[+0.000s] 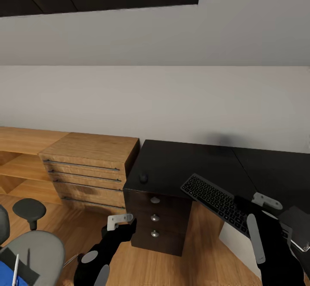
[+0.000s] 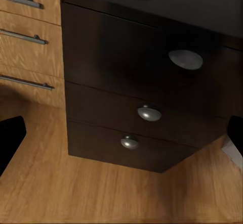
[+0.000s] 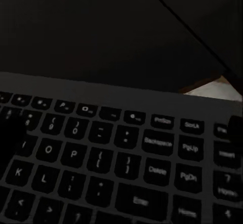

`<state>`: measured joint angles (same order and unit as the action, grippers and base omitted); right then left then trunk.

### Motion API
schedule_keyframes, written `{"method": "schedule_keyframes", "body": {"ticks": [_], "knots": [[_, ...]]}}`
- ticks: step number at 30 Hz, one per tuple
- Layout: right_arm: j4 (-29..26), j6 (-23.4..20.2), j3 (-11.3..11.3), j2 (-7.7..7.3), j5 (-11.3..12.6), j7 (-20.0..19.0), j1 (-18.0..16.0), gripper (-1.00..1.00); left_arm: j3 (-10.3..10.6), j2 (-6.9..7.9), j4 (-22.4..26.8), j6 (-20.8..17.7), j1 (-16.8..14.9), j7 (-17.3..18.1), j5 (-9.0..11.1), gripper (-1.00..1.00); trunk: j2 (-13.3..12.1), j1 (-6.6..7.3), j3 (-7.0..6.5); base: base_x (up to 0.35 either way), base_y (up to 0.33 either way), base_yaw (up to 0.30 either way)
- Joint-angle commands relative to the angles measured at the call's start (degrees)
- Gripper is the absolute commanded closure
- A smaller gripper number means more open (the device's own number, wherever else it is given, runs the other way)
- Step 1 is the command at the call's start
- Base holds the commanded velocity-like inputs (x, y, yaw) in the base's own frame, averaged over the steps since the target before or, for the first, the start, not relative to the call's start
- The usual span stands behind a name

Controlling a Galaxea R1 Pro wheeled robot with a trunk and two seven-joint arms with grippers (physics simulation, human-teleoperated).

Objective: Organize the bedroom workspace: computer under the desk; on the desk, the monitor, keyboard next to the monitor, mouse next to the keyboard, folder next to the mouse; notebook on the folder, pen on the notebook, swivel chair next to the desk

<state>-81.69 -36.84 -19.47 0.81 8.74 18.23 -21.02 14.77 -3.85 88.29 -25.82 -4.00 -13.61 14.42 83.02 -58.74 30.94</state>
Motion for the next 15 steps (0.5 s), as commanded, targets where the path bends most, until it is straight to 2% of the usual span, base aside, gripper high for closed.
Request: {"method": "schedule_keyframes", "body": {"ticks": [1, 8, 10, 15], "knots": [[-0.77, -0.14, -0.01, 0.23, 0.6, 0.46, 0.36, -1.0, 0.09, 0.01, 0.07, -0.2, -0.04, -0.54, 0.61, -1.0, 0.04, 0.03, 0.06, -0.258, 0.0, 0.0], [-5.34, -0.3, 0.26, 2.61, 0.58, 0.49, 3.49, -1.0, 0.09, 0.02, 0.04, -0.2, -0.04, -0.54, 0.61, -1.0, 0.04, 0.03, 0.06, -0.308, 0.0, 0.0], [-5.92, -0.47, 1.03, 4.07, 0.58, 0.49, 4.09, -1.0, 0.09, 0.05, 0.05, -0.2, -0.04, -0.48, 0.55, -1.0, 0.04, 0.03, 0.06, -0.33, 0.0, 0.0], [-5.95, -0.52, 1.79, 4.59, 0.58, 0.49, 4.27, -1.0, 0.09, 0.06, 0.04, -0.2, -0.04, -0.45, 0.55, -1.0, 0.04, 0.03, 0.06, -0.333, 0.0, 0.0]]}}
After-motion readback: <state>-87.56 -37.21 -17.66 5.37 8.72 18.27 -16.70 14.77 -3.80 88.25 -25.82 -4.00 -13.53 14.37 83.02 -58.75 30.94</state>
